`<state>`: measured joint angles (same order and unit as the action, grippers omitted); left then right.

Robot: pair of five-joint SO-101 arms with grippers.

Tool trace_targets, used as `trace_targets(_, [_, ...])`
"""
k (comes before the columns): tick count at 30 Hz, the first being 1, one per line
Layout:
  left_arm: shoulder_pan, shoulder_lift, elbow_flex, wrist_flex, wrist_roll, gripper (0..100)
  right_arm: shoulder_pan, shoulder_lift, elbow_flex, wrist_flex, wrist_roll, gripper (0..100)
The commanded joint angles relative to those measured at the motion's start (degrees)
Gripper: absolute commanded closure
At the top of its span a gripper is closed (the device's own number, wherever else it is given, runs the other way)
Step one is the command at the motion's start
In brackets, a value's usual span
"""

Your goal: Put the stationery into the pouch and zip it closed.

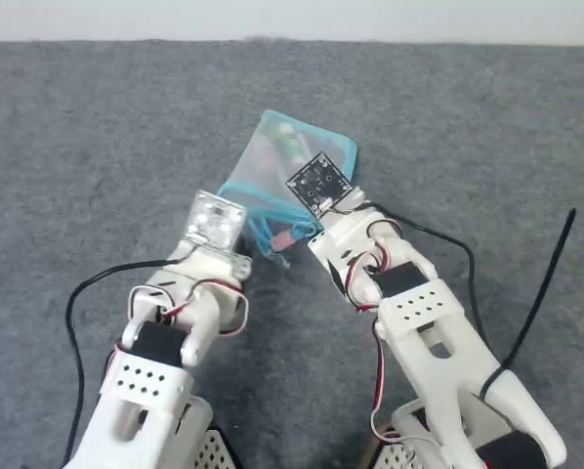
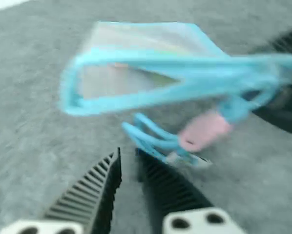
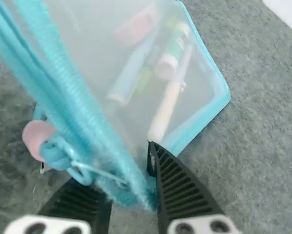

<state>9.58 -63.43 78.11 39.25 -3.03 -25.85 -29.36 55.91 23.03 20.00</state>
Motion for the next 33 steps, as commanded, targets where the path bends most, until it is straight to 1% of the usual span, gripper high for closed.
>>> trace_targets(1, [4.04,-2.11,-6.11,6.77,-0.44,84,0.31,-0.84,-3.08,-0.13,-3.25,99.3])
trace_targets(4, [4.75,-2.11,-7.52,9.49,-0.35,81,0.04,-3.74,-2.46,-0.04,-4.04,99.3])
trace_targets(9, [6.95,-5.89,-6.81,10.11,-0.18,81,-0.13,-10.15,1.32,-0.13,-4.13,99.3])
trace_targets(12, [8.09,-9.32,-4.44,8.7,1.58,80,-2.07,-13.58,4.57,-0.04,-3.78,99.3])
trace_targets(17, [8.09,-10.81,-1.89,6.86,2.2,72,-5.93,-20.97,8.62,2.24,-3.69,99.3])
trace_targets(24, [8.18,-10.9,-1.98,6.68,2.46,72,-6.99,-26.95,8.79,6.64,-3.69,99.3])
trace_targets(27, [8.09,-10.81,-1.36,4.13,5.01,72,-9.1,-27.21,10.37,6.46,-3.69,99.3])
trace_targets(29, [8.09,-10.81,-0.31,2.29,5.27,75,-10.51,-27.03,10.81,6.46,-2.64,99.3])
trace_targets(33, [8.09,-11.16,0.84,0.0,5.1,87,-10.59,-27.03,11.43,6.02,-1.85,99.3])
